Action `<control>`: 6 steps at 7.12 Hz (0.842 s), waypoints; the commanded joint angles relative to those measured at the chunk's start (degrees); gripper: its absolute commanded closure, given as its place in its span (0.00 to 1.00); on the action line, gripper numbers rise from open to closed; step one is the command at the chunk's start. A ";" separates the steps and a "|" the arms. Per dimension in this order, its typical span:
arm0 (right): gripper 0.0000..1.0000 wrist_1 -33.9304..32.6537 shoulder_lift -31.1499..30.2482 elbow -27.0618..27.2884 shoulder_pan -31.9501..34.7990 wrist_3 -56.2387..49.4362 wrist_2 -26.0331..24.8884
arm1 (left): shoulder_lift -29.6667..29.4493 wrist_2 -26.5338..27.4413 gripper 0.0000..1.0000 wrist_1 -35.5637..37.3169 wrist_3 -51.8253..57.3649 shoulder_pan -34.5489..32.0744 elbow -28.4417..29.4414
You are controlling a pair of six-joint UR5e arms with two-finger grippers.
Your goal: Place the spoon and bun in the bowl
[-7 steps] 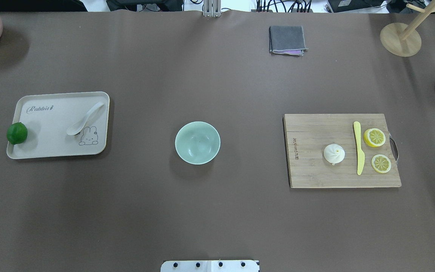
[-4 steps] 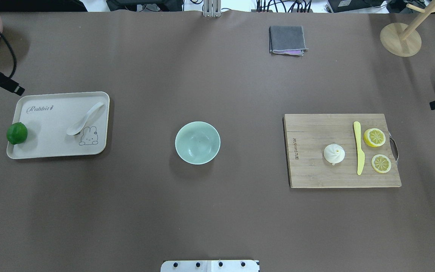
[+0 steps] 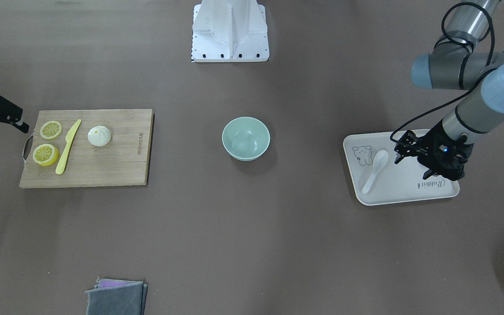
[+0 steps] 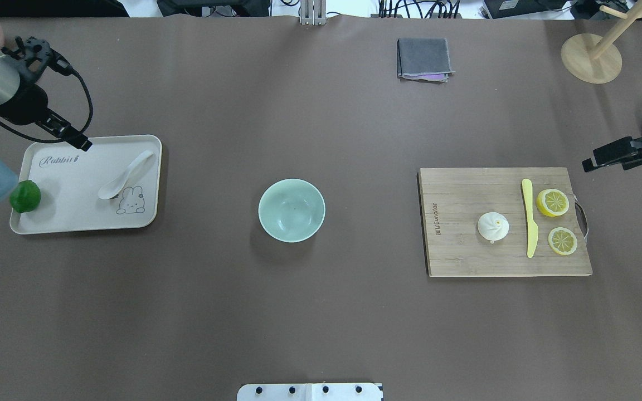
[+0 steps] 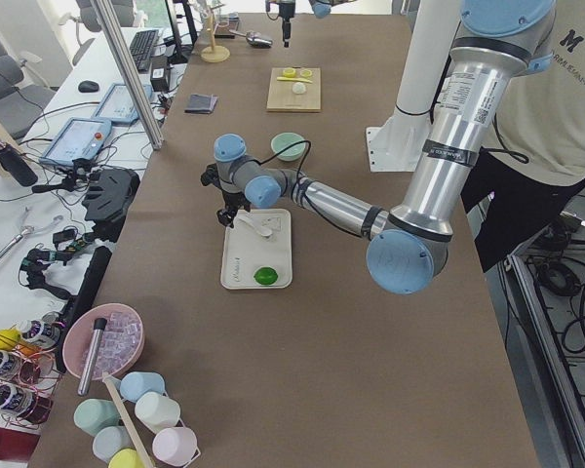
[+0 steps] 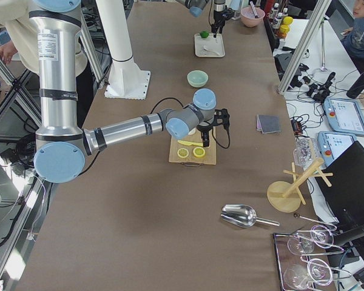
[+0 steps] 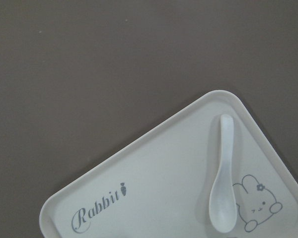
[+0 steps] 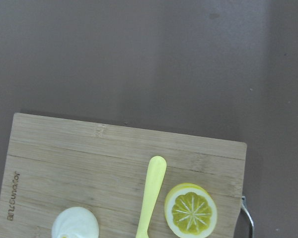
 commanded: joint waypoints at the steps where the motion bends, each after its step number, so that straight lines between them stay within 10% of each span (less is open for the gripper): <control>1: 0.01 0.00 0.68 0.30 -1.68 1.57 -0.58 | -1.96 0.20 0.18 -1.70 -2.96 2.85 2.66; 6: 0.01 0.00 0.77 0.39 -2.99 1.57 -0.49 | -3.10 2.74 0.38 -1.78 -4.29 7.16 5.47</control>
